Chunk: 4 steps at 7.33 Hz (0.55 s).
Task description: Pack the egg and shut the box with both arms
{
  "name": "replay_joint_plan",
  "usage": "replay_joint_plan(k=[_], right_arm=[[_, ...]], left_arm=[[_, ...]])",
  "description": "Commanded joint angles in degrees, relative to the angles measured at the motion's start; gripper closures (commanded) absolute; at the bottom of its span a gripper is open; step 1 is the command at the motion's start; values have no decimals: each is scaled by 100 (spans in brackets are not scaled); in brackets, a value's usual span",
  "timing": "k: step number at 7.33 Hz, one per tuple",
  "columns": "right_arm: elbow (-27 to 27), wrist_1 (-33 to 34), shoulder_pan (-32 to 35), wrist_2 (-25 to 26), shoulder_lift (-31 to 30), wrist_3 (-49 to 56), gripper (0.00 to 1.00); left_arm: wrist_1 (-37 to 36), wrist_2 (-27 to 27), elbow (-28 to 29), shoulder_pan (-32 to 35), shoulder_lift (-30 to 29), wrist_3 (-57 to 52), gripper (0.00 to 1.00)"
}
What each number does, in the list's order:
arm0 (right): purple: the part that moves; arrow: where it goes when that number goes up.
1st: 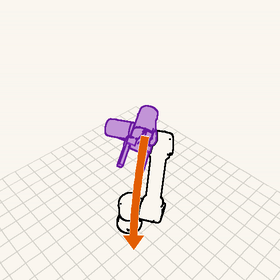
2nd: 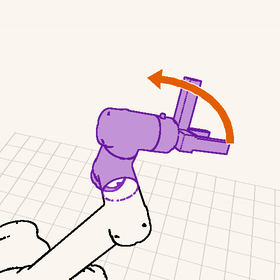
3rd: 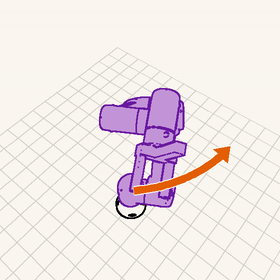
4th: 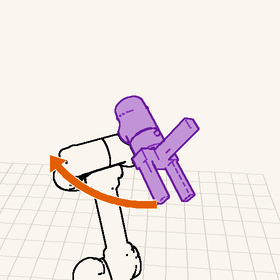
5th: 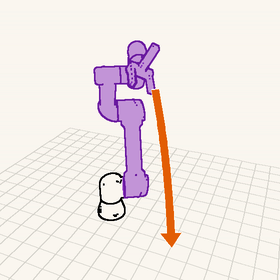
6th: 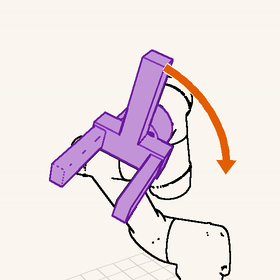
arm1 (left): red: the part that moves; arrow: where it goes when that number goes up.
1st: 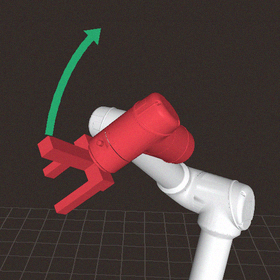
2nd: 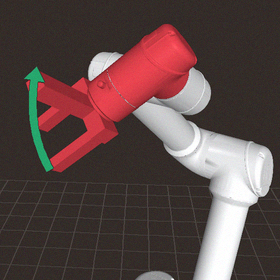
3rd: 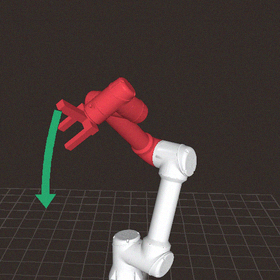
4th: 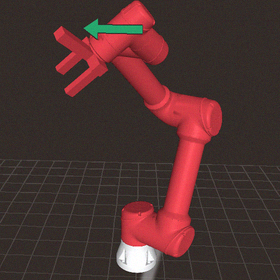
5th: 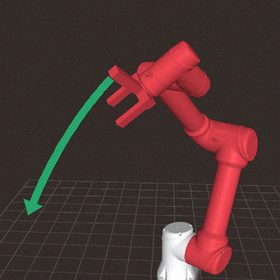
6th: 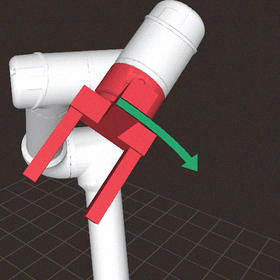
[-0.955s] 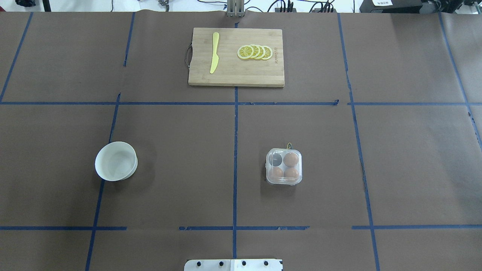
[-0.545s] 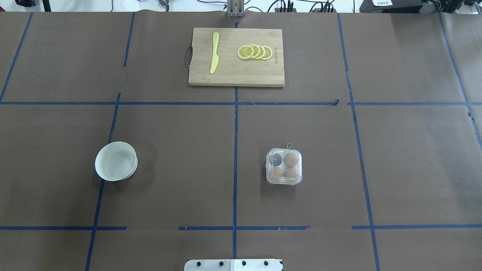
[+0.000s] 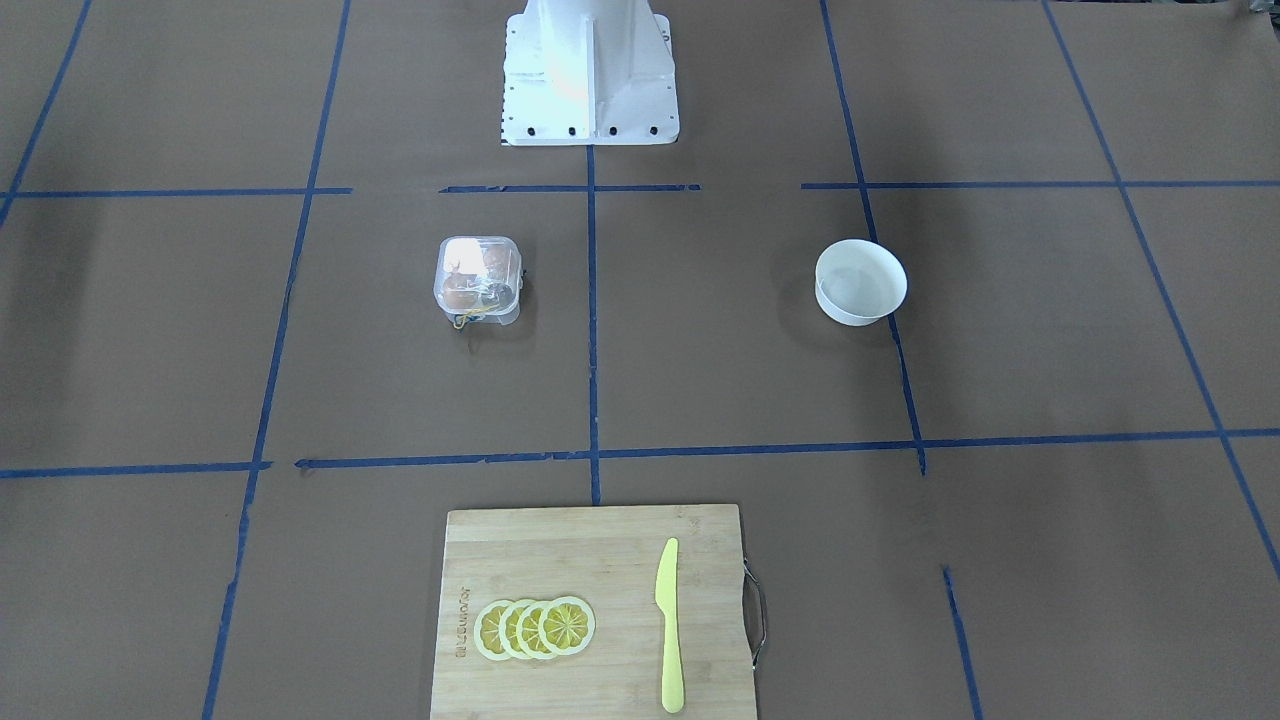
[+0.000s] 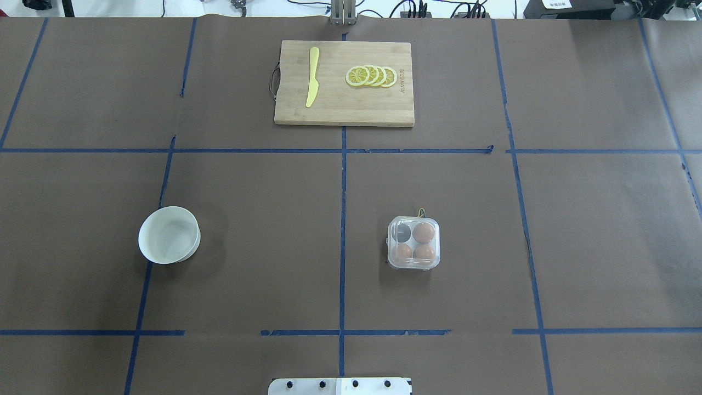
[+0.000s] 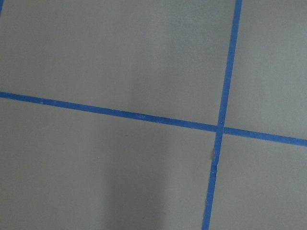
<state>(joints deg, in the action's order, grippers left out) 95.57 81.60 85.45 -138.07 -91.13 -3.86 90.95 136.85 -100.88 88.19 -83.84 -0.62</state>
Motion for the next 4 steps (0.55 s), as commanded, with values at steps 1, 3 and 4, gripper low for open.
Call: replay_joint_plan(k=[1, 3, 4], right_arm=[[40, -3, -2, -1, -1, 0, 0], [40, -3, -2, -10, -1, 0, 0], [40, -3, -2, -18, -1, -9, 0]], left_arm=[[-7, -9, 7, -12, -18, 0, 0], [-7, -9, 25, -12, -62, 0, 0], [-16, -9, 25, -12, -88, 9, 0]])
